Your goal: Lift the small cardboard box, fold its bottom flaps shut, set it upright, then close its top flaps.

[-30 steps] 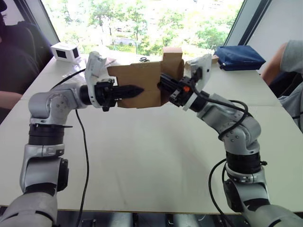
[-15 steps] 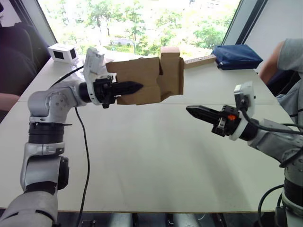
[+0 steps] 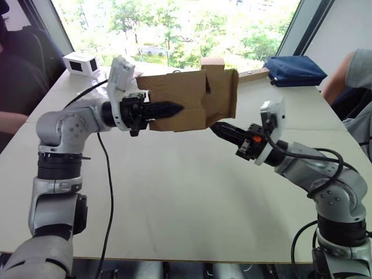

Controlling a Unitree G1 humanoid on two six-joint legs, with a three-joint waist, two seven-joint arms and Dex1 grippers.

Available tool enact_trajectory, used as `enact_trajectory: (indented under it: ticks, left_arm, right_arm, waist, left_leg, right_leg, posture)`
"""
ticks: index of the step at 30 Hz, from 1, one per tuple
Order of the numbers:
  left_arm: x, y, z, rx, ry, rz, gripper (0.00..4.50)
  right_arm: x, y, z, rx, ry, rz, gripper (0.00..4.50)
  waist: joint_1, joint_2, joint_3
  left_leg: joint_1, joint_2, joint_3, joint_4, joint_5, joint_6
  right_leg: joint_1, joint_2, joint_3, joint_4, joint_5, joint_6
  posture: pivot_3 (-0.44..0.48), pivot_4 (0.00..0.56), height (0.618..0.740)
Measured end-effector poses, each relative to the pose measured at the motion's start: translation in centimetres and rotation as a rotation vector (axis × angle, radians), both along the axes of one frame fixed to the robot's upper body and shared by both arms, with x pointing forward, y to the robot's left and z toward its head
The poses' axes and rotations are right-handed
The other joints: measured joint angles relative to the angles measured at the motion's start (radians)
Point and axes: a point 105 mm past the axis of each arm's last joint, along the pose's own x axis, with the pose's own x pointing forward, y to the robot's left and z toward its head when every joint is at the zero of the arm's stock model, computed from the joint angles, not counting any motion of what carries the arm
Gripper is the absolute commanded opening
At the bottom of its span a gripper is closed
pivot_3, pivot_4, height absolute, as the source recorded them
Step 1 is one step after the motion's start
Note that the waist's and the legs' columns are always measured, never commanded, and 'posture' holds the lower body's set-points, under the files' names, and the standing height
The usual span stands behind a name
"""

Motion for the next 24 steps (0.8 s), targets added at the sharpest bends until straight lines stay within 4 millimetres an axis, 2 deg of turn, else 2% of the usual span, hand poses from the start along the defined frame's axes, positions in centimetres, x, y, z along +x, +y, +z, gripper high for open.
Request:
enact_trajectory:
  ticks: [5, 13, 18, 24]
  left_arm:
    - [0.0, 0.0, 0.0, 0.001, -0.002, 0.0, 0.0]
    - [-0.1, -0.4, -0.2, 0.003, -0.004, -0.013, 0.0]
    - [-0.7, -1.3, -0.8, 0.027, -0.002, -0.053, 0.0]
    - [-0.8, -1.2, -0.7, 0.032, -0.019, -0.063, 0.0]
  right_arm:
    - [-0.5, 0.5, 0.9, 0.07, 0.011, 0.048, 0.06]
    - [-0.9, 0.4, 0.9, 0.067, 0.021, 0.07, 0.06]
    - [-0.8, 1.4, 0.6, 0.055, 0.033, 0.108, 0.06]
    - [-0.6, 1.8, 0.8, 0.043, 0.025, 0.139, 0.06]
  waist:
    - [0.0, 0.0, 0.0]
    - [0.0, 0.0, 0.0]
    - [-0.002, 0.0, 0.0]
    - [-0.001, 0.0, 0.0]
  left_leg:
    - [0.0, 0.0, 0.0, 0.0, 0.0, 0.0]
    - [0.0, 0.0, 0.0, 0.0, 0.0, 0.0]
    - [0.0, 0.0, 0.0, 0.0, 0.0, 0.0]
    - [0.0, 0.0, 0.0, 0.0, 0.0, 0.0]
  right_leg:
    - [0.0, 0.0, 0.0, 0.0, 0.0, 0.0]
    - [0.0, 0.0, 0.0, 0.0, 0.0, 0.0]
    - [0.0, 0.0, 0.0, 0.0, 0.0, 0.0]
    - [0.0, 0.0, 0.0, 0.0, 0.0, 0.0]
  posture:
    - [0.0, 0.15, 0.74]
    - [0.0, 0.15, 0.74]
    - [0.0, 0.15, 0.74]
    - [0.0, 0.15, 0.74]
